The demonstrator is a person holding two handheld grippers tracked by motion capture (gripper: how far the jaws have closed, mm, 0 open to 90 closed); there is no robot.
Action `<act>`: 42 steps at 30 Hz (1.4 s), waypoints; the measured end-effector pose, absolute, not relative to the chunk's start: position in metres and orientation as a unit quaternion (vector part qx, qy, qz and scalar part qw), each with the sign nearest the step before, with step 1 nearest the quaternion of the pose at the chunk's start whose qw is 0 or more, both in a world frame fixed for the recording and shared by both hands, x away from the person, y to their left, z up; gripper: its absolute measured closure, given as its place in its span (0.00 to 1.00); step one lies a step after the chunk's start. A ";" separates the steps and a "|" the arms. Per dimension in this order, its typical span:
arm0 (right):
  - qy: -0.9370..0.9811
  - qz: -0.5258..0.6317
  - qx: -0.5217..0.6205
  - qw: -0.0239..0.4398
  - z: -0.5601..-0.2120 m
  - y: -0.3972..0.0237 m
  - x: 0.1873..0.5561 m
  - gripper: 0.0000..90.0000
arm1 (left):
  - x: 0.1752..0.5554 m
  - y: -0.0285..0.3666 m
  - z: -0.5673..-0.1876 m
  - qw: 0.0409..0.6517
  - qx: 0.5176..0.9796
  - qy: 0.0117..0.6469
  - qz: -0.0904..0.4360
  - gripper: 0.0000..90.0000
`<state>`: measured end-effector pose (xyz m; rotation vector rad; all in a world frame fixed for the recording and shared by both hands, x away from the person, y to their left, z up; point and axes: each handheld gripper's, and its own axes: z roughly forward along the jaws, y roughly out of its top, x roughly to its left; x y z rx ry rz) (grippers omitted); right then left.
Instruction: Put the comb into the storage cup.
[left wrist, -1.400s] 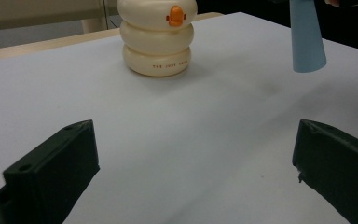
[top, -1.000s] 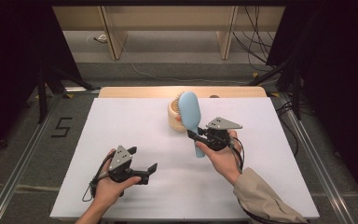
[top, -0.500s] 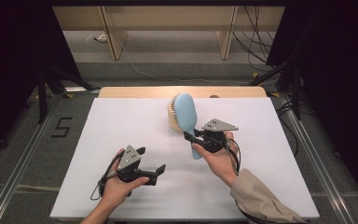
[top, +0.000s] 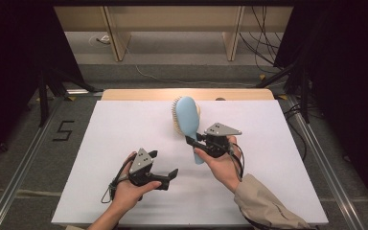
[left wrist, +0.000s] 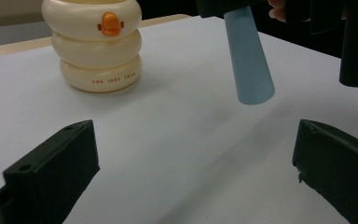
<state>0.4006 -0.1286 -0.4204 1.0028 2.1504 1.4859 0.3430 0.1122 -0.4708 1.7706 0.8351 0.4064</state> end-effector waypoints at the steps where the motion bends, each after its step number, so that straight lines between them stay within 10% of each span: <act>1: 0.756 0.524 0.353 0.170 -0.420 -0.128 0.400 0.78 | 0.343 0.110 -0.471 0.541 0.746 0.350 0.170 0.00; 42: 0.762 0.531 0.334 0.160 -0.423 -0.108 0.391 0.78 | 0.357 0.066 -0.476 0.542 0.752 0.344 0.148 0.08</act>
